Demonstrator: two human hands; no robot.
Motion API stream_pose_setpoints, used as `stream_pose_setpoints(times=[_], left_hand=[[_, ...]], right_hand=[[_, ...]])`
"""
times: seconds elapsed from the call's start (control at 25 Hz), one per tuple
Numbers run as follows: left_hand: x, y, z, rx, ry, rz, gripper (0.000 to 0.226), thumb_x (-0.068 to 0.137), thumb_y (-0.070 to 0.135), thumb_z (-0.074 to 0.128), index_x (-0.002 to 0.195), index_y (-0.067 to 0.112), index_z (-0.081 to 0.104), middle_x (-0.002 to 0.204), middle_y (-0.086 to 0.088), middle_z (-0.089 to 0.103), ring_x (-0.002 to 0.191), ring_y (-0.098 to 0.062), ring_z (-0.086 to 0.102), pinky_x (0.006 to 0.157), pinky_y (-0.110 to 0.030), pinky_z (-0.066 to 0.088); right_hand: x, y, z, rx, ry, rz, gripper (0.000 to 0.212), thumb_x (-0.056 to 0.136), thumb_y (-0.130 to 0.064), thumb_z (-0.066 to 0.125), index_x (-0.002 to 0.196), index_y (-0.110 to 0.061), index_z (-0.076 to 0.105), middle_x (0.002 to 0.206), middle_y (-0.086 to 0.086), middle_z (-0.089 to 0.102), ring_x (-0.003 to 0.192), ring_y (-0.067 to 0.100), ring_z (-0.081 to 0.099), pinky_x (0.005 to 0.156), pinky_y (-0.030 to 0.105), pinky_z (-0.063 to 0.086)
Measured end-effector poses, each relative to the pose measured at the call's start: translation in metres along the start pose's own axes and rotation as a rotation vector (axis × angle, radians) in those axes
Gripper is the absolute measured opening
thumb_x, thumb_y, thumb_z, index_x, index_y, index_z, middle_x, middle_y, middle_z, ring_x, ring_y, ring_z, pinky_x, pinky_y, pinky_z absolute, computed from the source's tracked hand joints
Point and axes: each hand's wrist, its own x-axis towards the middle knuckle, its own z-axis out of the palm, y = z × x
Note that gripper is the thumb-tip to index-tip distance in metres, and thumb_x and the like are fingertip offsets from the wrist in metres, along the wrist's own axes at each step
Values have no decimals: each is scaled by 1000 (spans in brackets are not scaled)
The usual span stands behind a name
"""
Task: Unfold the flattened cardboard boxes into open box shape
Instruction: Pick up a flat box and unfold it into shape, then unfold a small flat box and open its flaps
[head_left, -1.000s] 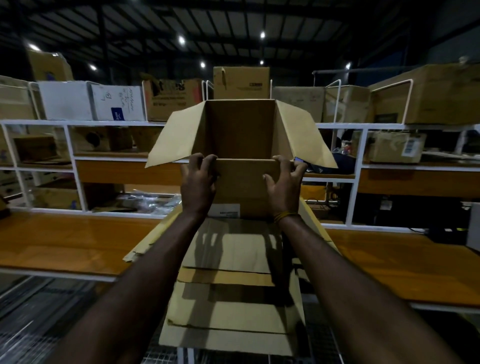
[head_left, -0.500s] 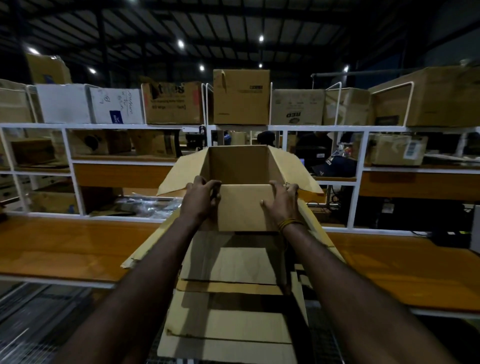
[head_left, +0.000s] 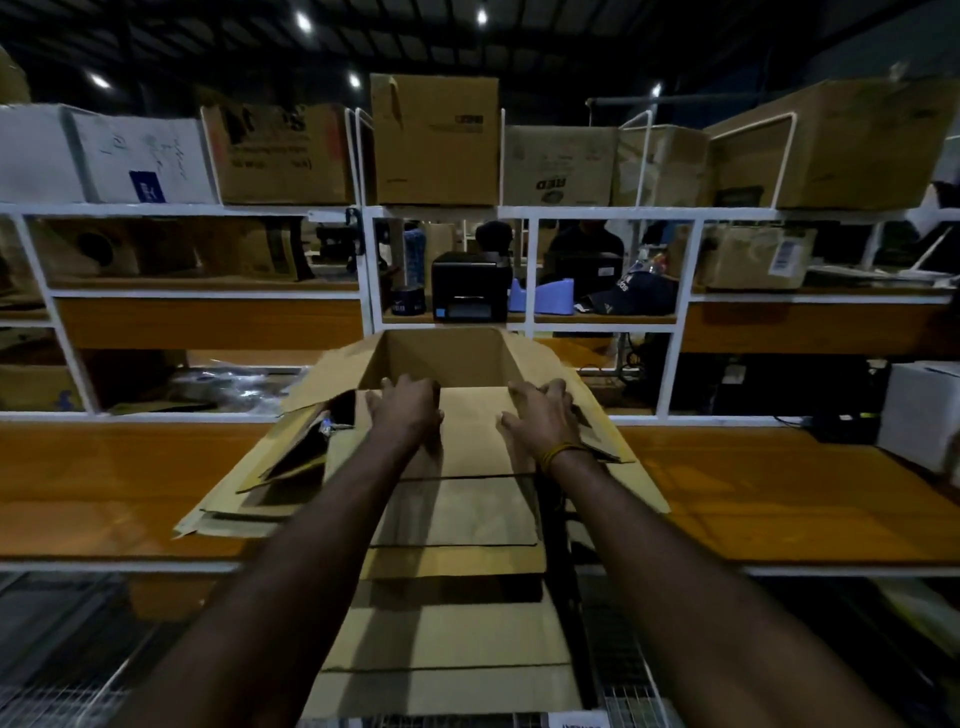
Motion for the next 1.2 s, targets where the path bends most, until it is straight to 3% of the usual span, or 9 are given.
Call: stream_pose_setpoints(times=[0.24, 0.4, 0.52, 0.76, 1.2], left_hand=[[8, 91, 26, -129, 50, 322, 53, 92, 30, 63, 143, 30, 46, 144, -15, 42, 136, -37, 38, 112, -61, 27], [0, 173, 55, -111, 69, 481, 67, 88, 27, 70, 148, 27, 39, 151, -20, 34, 137, -37, 34, 111, -50, 33], [-13, 245, 85, -116, 45, 552, 74, 85, 28, 74, 148, 29, 36, 152, -18, 33, 138, -36, 35, 110, -47, 39], [-44, 387, 133, -84, -109, 690, 86, 88, 29, 72, 155, 26, 19, 161, -19, 13, 147, -41, 17, 112, -55, 33], [-121, 610, 187, -104, -227, 859, 91, 90, 32, 70, 157, 30, 9, 163, -13, 9, 149, -38, 12, 109, -56, 37]], right_hand=[[4, 76, -26, -29, -18, 88, 55, 91, -39, 62, 142, -32, 43, 145, 14, 24, 132, 38, 34, 107, 52, 40], [-8, 151, -60, -84, 25, 152, 64, 90, -39, 67, 145, -31, 38, 151, 16, 20, 135, 40, 33, 104, 50, 41], [-21, 211, -92, -147, 67, 238, 67, 90, -38, 67, 148, -30, 35, 153, 18, 19, 137, 40, 31, 105, 50, 39], [-55, 339, -161, -250, 41, 394, 72, 96, -37, 63, 155, -26, 23, 161, 19, 5, 144, 41, 21, 109, 54, 34], [-105, 526, -255, -300, 18, 541, 70, 94, -37, 64, 153, -28, 27, 159, 20, 7, 139, 44, 28, 107, 51, 39]])
